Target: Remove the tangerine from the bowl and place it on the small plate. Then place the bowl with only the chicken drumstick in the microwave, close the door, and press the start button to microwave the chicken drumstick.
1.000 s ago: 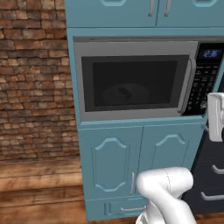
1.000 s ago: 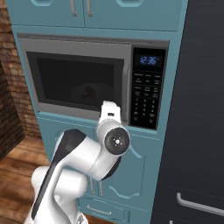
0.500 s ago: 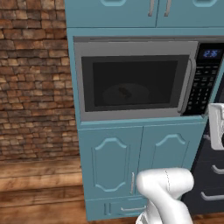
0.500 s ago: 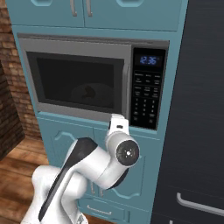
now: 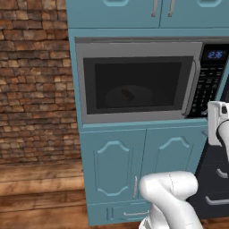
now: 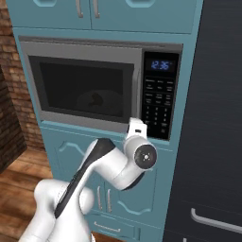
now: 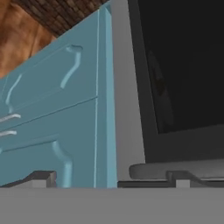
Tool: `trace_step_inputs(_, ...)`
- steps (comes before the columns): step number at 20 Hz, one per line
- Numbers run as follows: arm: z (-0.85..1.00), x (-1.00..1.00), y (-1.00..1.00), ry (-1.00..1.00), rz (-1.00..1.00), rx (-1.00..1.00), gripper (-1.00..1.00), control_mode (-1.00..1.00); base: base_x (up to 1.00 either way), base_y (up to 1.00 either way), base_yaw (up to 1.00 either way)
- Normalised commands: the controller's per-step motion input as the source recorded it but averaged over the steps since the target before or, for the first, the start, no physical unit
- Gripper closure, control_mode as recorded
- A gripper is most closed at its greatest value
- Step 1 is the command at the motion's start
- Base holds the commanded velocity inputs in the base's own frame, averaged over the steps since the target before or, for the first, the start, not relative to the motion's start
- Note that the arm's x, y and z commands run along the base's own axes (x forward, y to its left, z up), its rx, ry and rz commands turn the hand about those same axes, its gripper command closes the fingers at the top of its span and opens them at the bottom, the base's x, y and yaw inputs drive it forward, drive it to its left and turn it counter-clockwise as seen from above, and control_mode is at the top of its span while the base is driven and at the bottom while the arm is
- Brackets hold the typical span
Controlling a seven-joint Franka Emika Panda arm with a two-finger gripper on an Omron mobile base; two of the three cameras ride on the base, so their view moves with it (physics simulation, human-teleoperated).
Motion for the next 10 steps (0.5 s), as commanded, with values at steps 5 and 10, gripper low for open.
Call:
trace_step_inputs(5,-0.08,0.2,-0.42,0.0,-0.03,0.01,-1.0,-1.0,0.0,0.0,0.0)
trace_step_inputs(10,-0.02,0.0,-0.13,0.0,0.0,0.01,-1.0,-1.0,0.0,0.0,0.0)
